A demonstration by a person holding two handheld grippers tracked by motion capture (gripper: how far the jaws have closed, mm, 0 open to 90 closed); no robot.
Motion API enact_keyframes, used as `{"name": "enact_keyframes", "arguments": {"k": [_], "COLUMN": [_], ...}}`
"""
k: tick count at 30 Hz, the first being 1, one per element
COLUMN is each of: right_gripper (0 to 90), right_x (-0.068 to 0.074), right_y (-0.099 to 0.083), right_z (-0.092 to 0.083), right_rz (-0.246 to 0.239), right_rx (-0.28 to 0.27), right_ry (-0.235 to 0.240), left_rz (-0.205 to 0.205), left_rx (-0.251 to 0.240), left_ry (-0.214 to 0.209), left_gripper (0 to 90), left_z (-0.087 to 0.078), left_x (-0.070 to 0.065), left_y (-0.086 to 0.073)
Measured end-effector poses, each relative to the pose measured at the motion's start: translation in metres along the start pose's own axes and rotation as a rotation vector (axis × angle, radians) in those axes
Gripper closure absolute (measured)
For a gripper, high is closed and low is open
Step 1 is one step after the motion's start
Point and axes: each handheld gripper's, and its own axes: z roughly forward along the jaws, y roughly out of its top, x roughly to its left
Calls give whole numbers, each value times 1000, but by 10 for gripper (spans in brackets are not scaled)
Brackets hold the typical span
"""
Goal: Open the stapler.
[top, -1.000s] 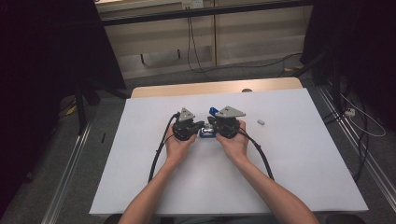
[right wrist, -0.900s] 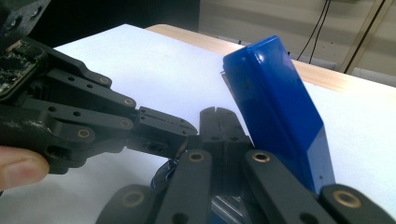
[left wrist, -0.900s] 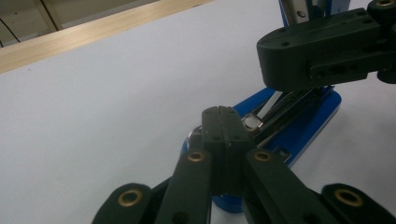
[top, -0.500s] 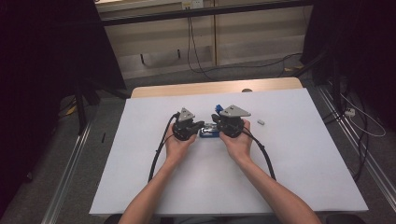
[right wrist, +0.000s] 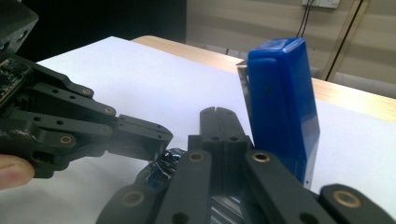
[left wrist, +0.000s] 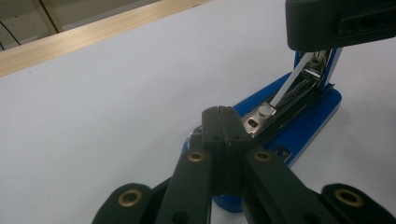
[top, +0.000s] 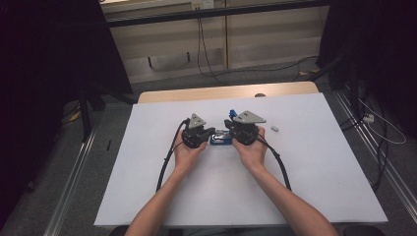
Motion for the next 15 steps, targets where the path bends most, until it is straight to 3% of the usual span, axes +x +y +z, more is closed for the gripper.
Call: {"name": "enact_keyframes", "arguments": {"k": [5,15], "right_gripper": [900,900], "right_x": [-1,-6], "right_y": [0,1], "right_z": [-2,-7], "right_rz": [1,10], "right_rx": [-2,1], "right_ry": [-1,-17], "left_rz": [13,2], "left_rx": [2,2], "left_ry": [6,1], "left_gripper": [900,900], "left_z": [0,0], "left_x": [-1,0], "left_y": [0,0]}}
